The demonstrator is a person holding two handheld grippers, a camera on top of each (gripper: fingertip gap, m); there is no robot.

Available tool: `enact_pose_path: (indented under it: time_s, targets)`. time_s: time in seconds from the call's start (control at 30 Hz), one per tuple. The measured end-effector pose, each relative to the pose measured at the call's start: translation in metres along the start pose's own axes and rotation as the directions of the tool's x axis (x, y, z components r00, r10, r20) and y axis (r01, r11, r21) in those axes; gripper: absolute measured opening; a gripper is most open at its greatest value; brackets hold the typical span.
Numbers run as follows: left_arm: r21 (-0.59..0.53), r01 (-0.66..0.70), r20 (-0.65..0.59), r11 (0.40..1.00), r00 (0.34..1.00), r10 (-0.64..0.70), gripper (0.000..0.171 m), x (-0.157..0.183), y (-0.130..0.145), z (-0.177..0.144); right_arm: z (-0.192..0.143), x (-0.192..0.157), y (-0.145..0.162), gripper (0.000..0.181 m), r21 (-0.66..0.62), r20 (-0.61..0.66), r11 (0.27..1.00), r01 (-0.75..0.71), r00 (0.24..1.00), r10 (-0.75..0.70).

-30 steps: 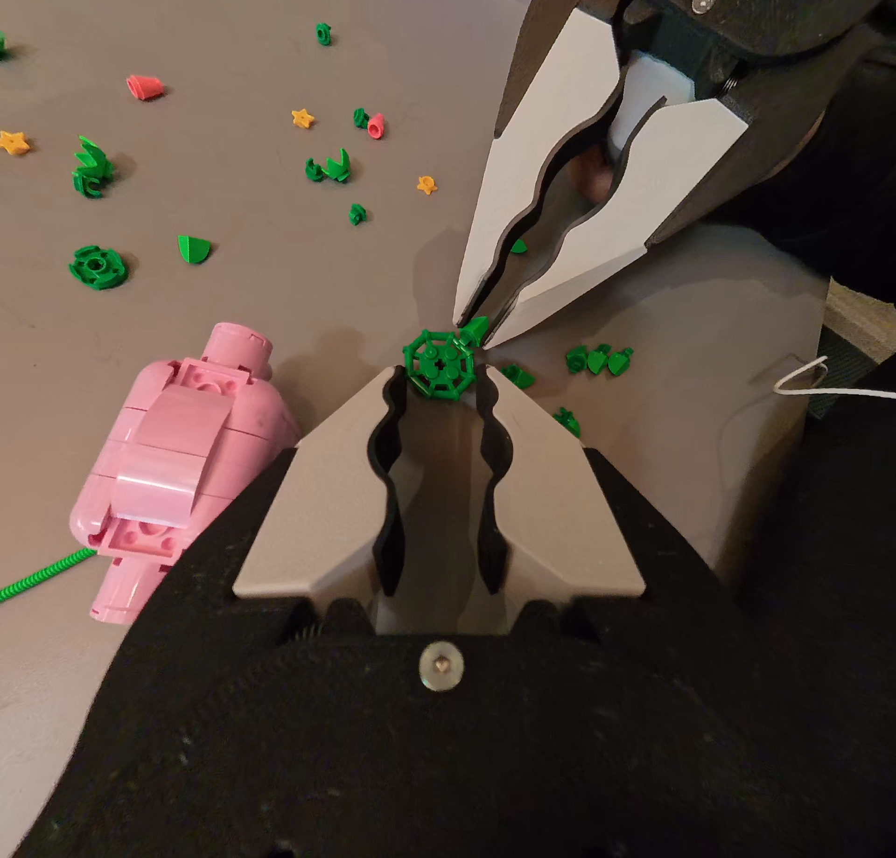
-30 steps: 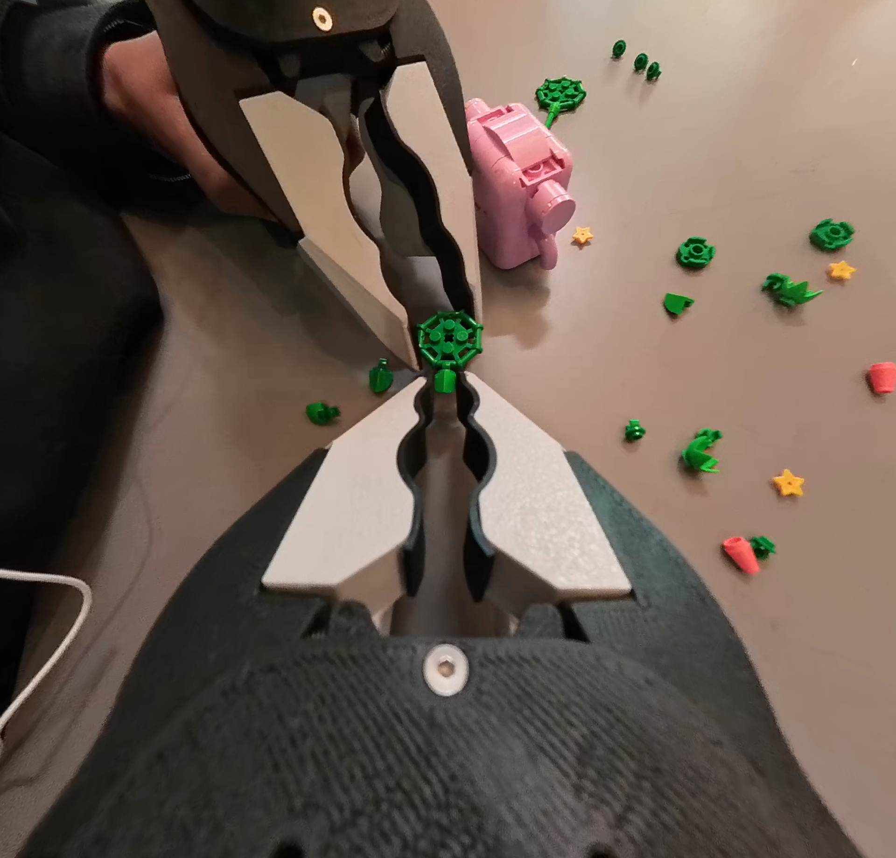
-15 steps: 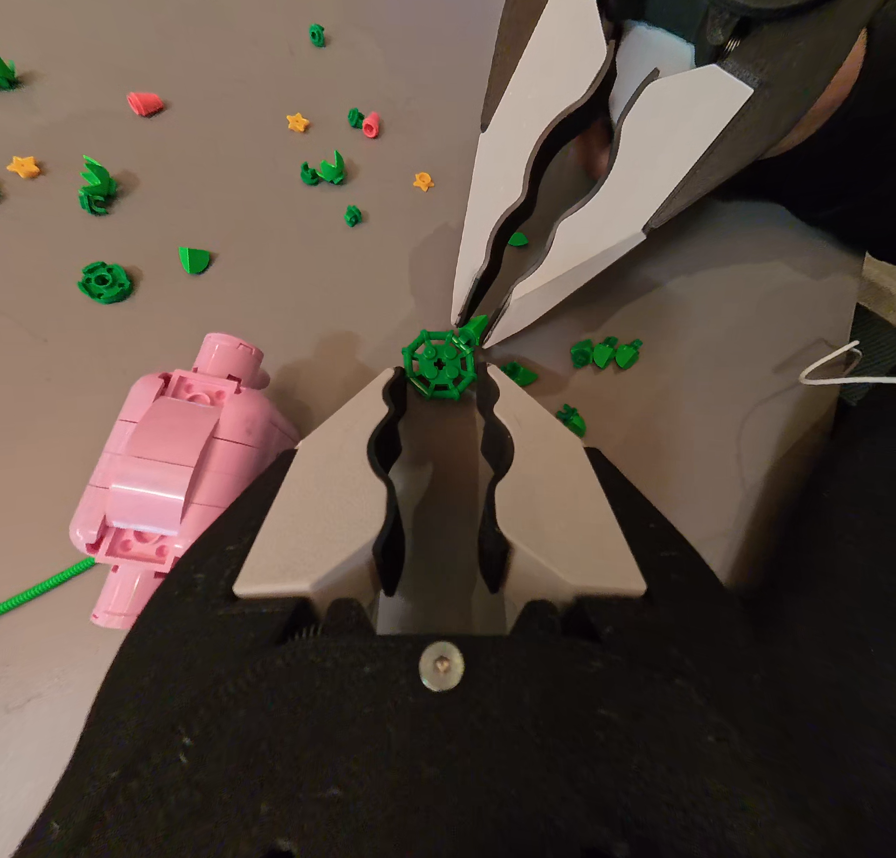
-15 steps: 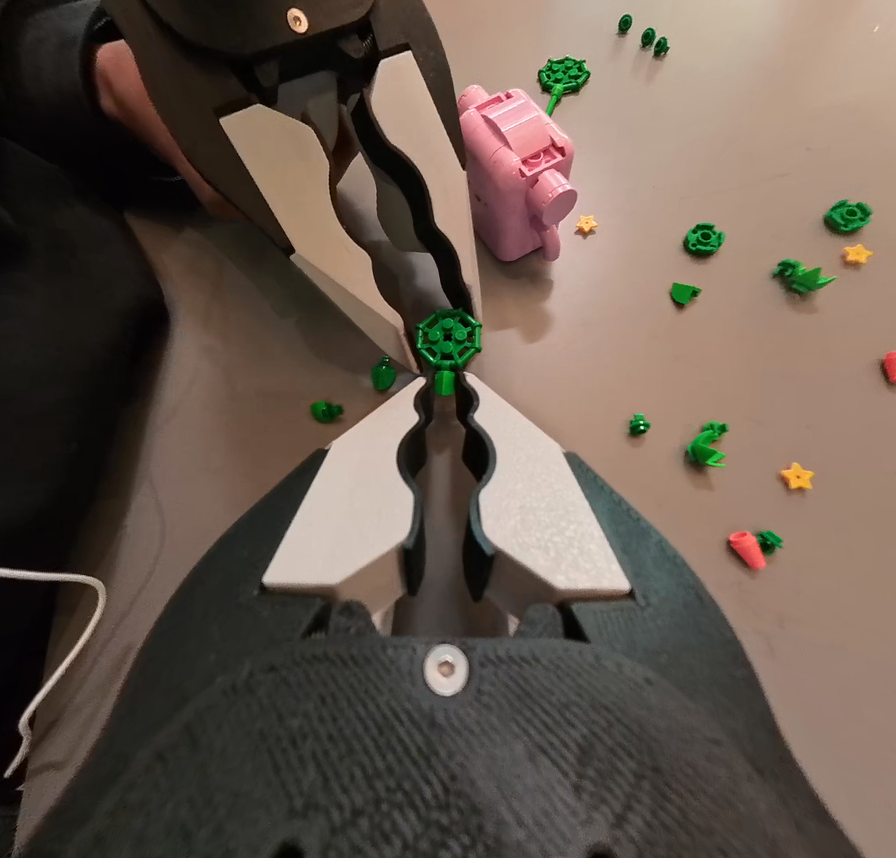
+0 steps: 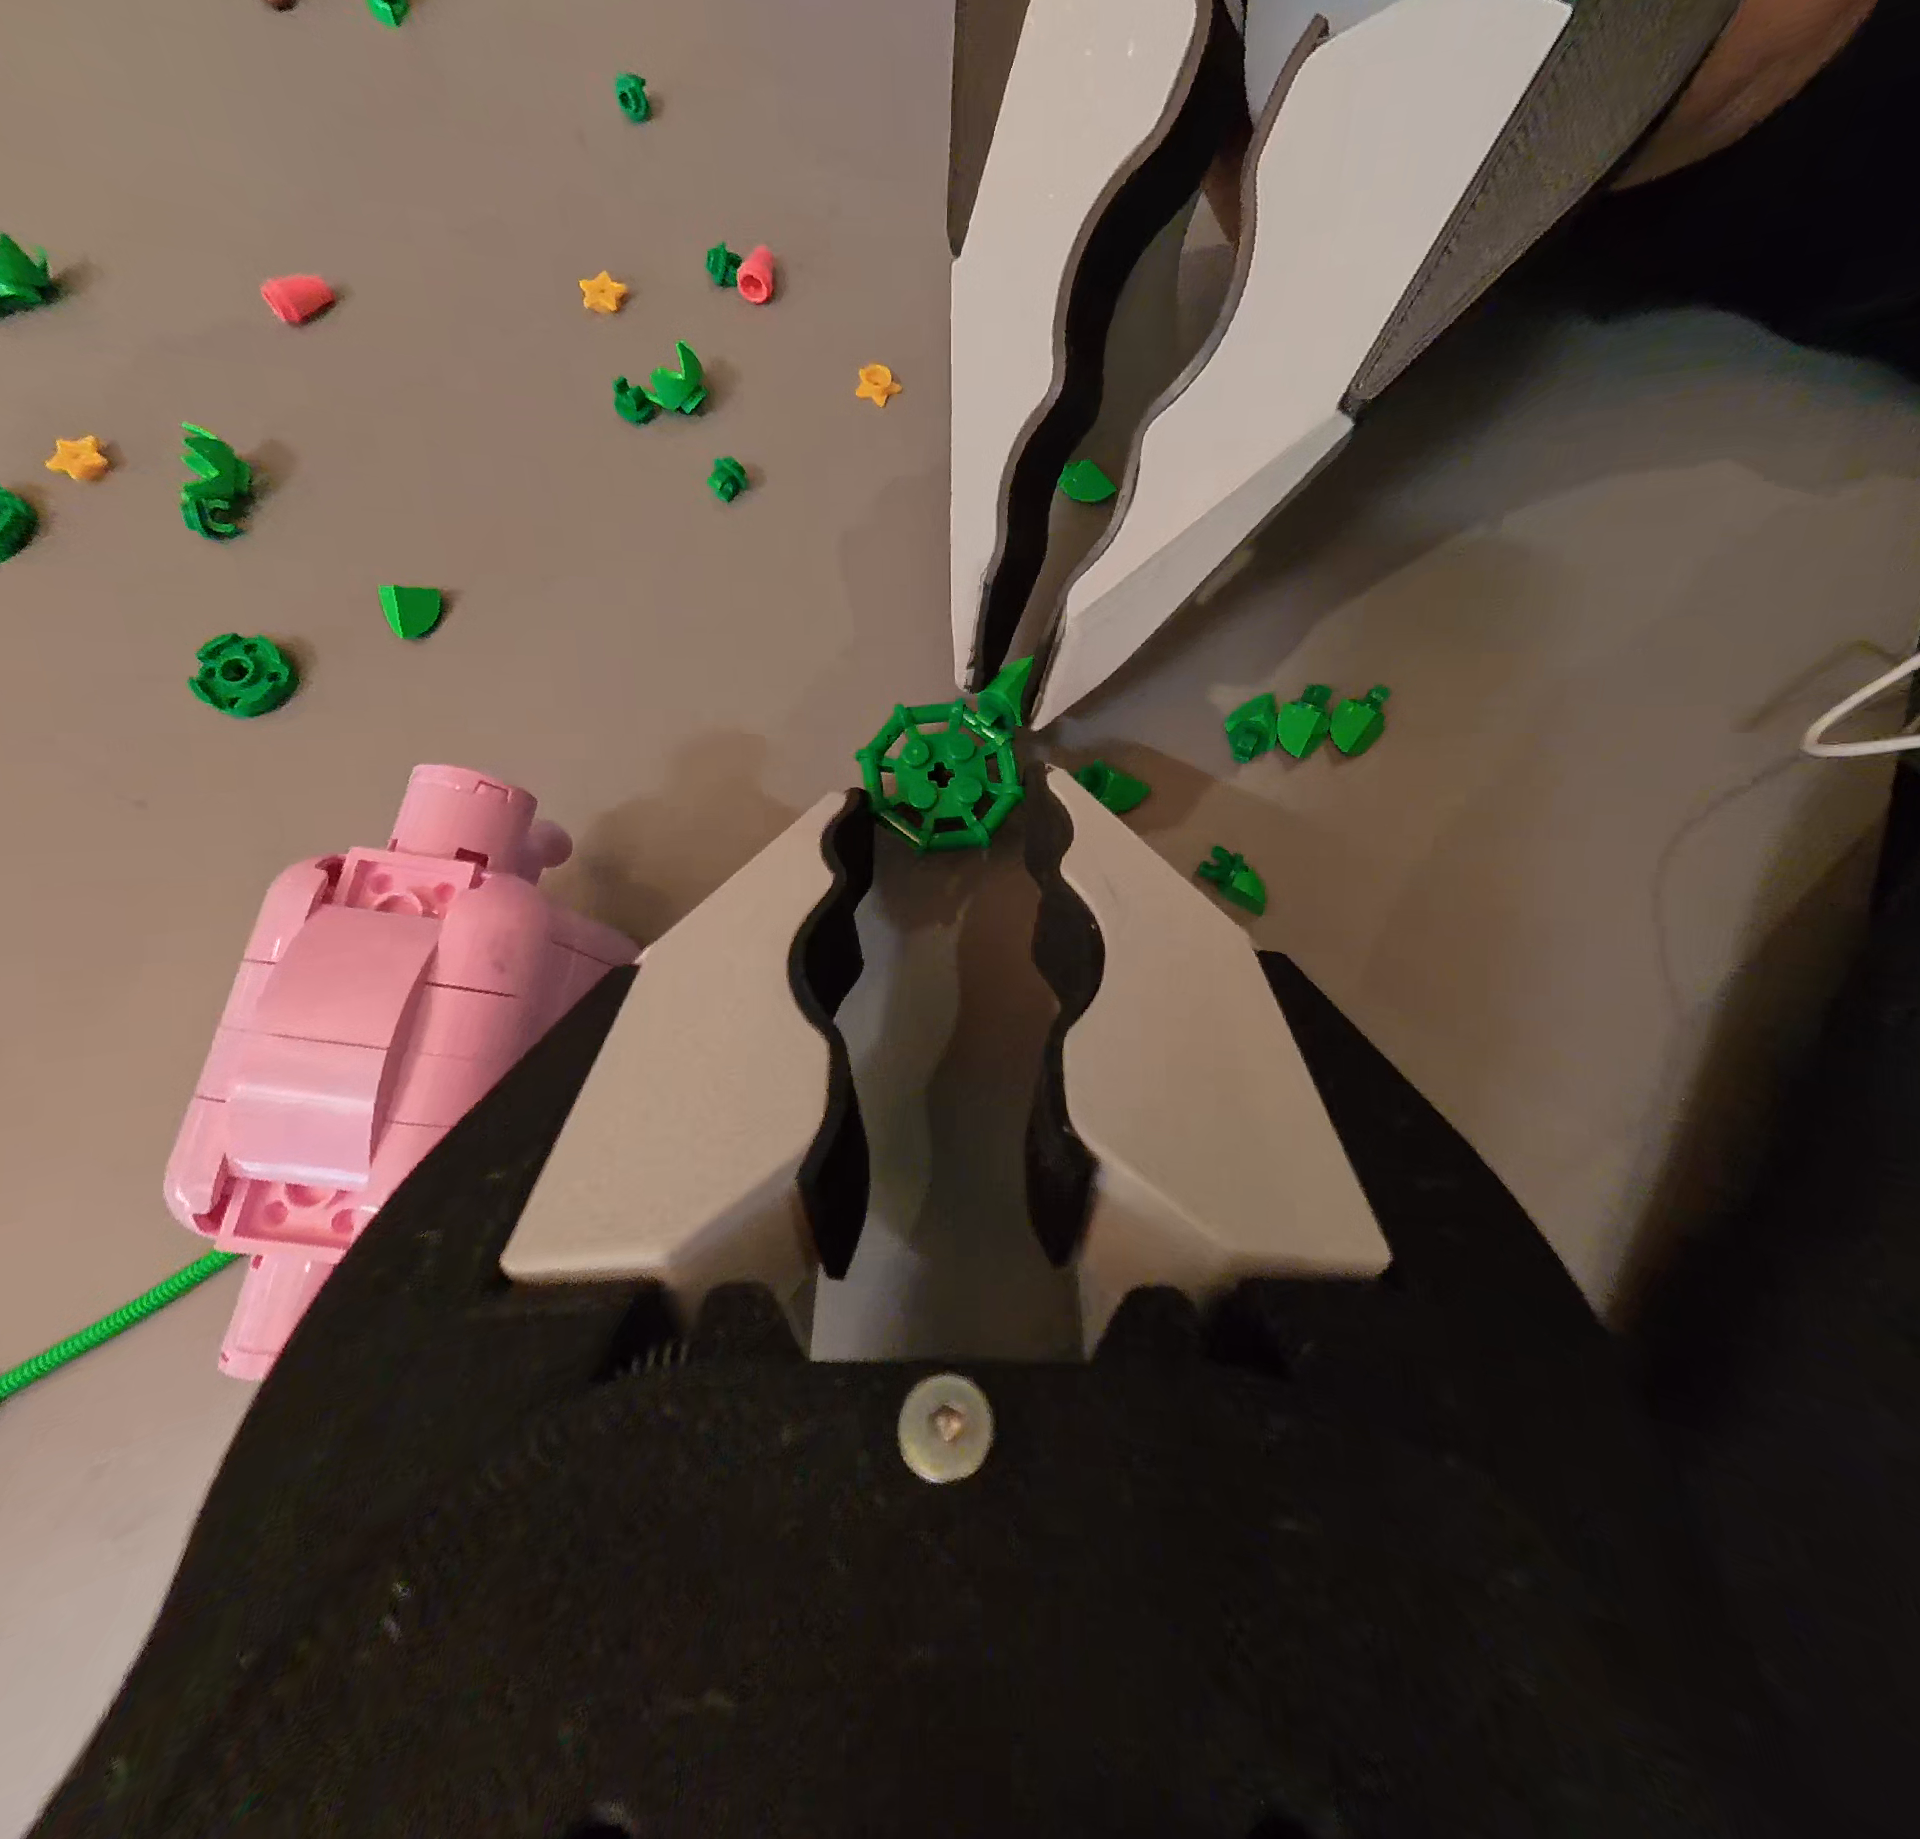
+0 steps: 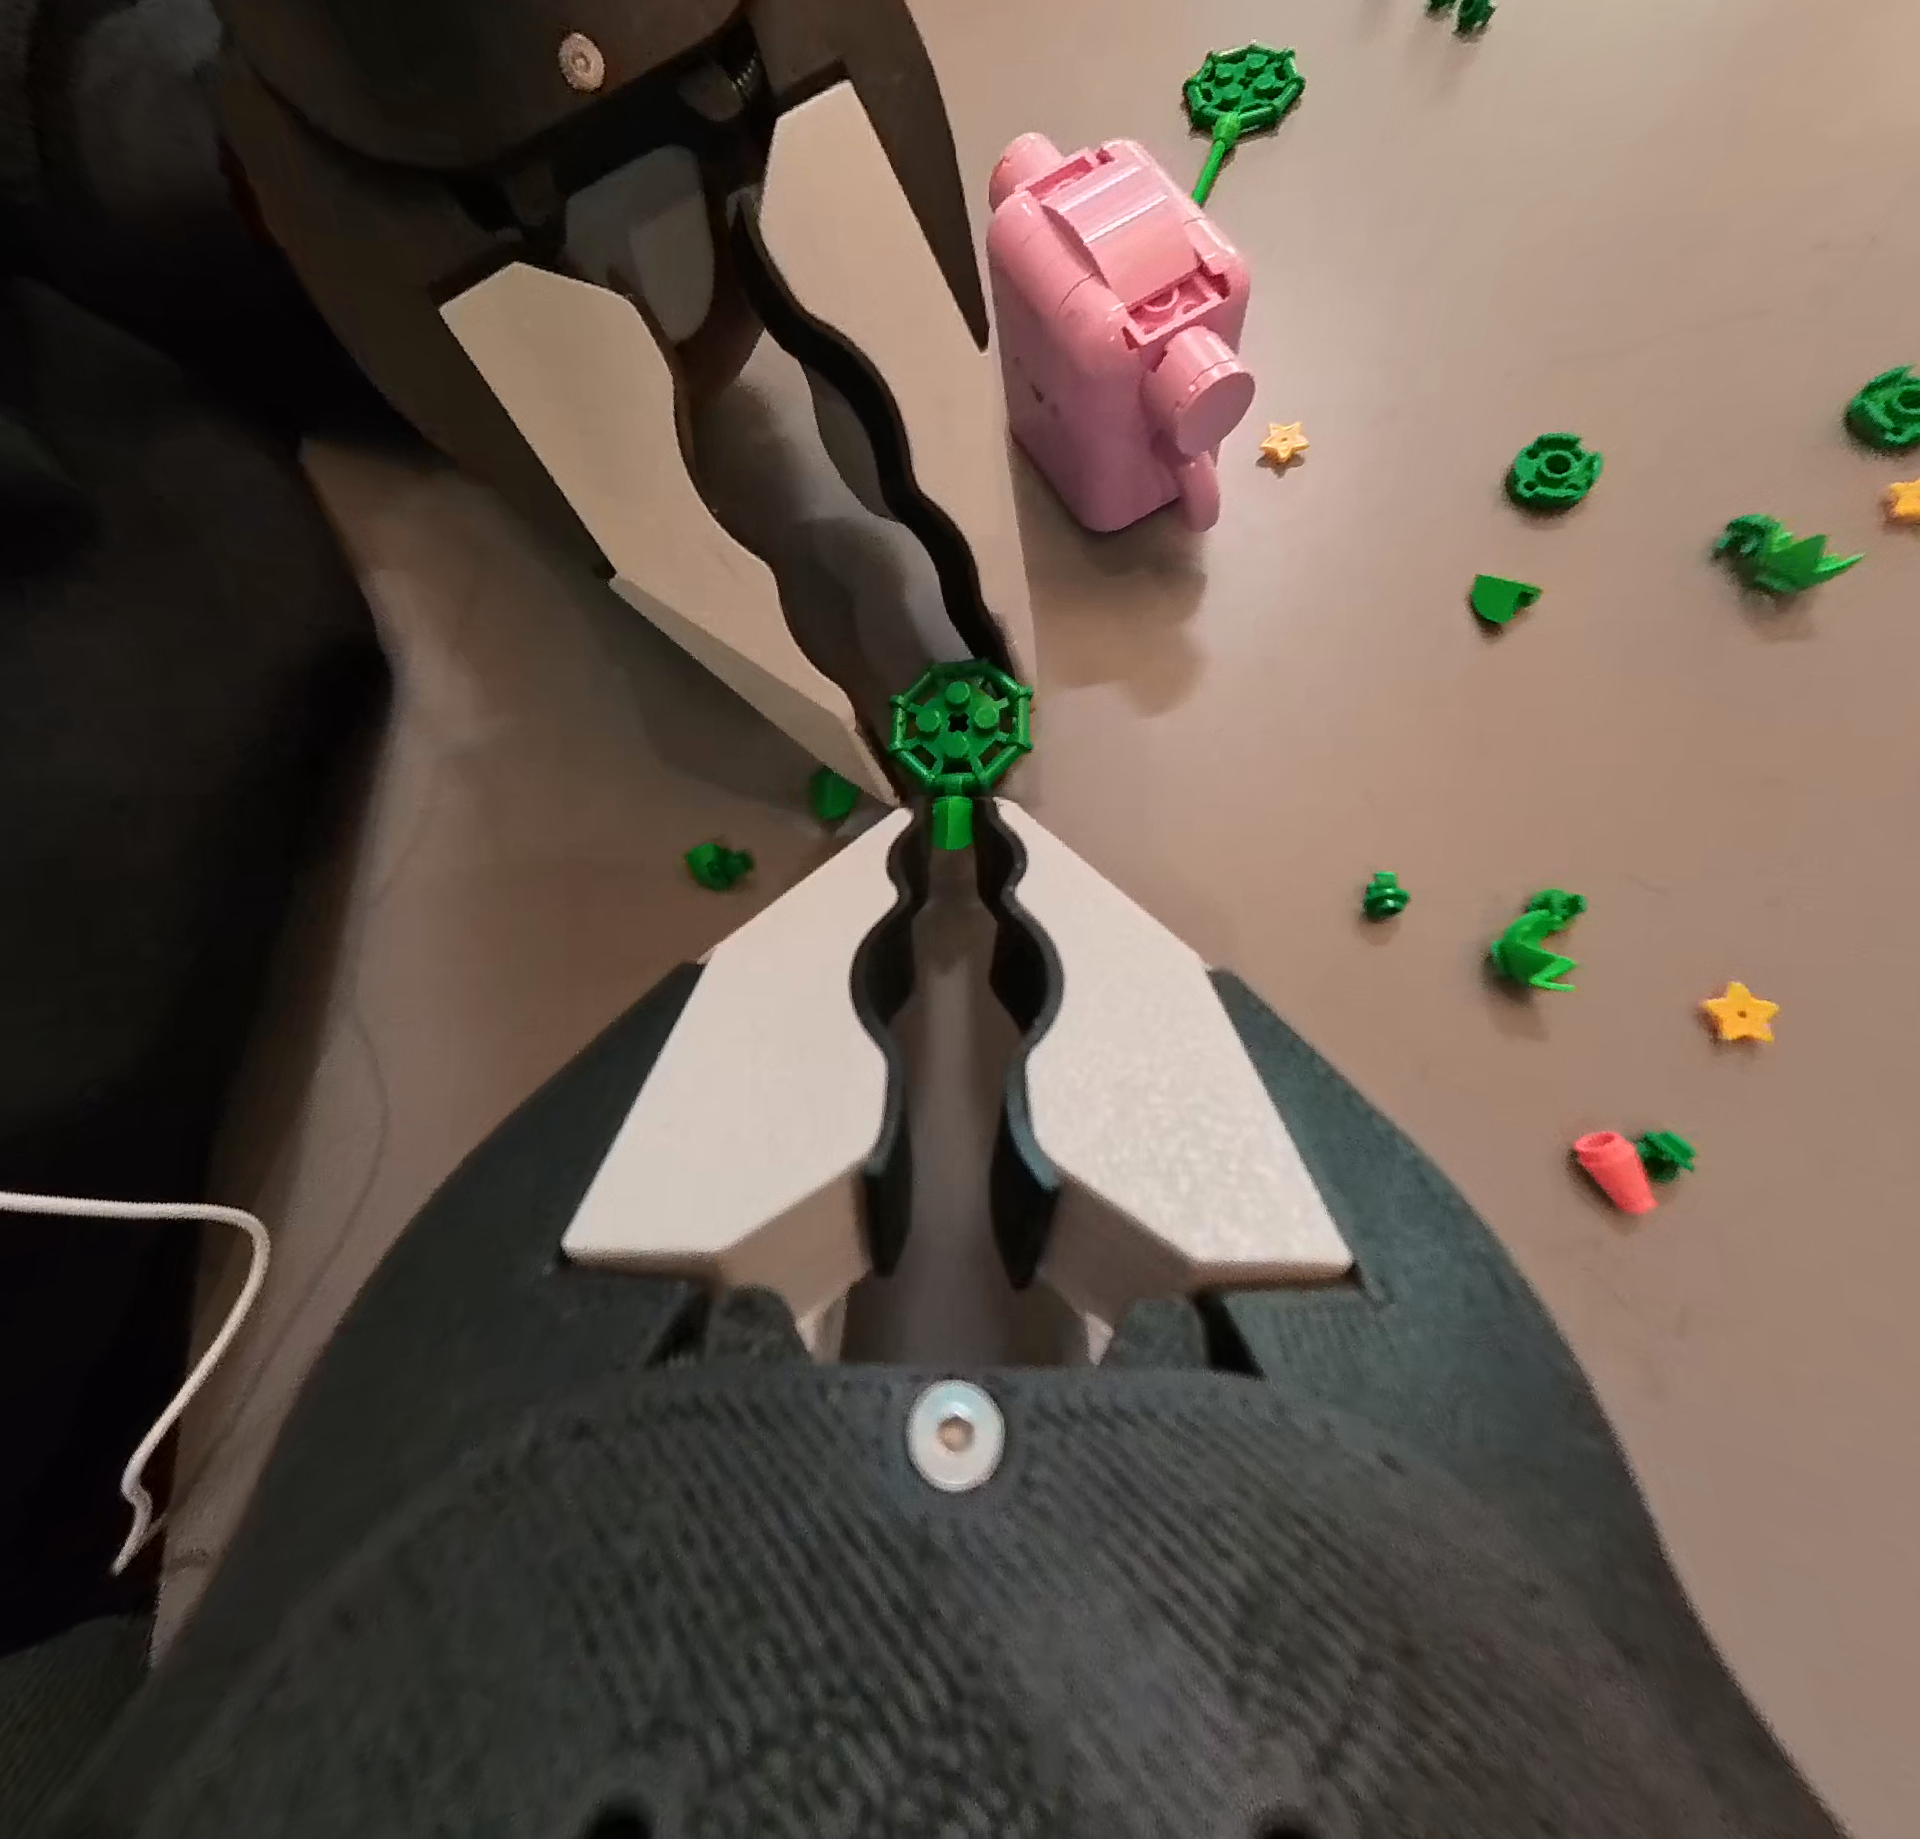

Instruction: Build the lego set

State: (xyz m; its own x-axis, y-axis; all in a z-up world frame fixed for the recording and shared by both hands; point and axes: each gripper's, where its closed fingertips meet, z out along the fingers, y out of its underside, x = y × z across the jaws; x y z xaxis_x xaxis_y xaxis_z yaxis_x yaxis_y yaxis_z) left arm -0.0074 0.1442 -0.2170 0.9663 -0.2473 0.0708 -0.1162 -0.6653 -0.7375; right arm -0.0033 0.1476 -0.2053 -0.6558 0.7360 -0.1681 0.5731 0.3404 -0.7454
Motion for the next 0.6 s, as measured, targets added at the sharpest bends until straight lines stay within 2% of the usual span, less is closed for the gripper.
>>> enact_pose_path:
  time_s: [0.37,0.6]
  targets:
    - [-0.011,-0.075,0.003,0.997,0.997,0.075,0.028,0.0025,0.0,0.0015,0.0009,-0.0021,0.0023,0.006,-0.046,0.066,0.999,-0.021,0.998,0.024]
    - [-0.017,-0.09,0.012,0.996,0.996,0.09,0.028,0.0025,0.0001,0.0018,0.001,-0.0021,0.002,0.006,-0.036,0.065,0.998,-0.045,0.997,0.047]
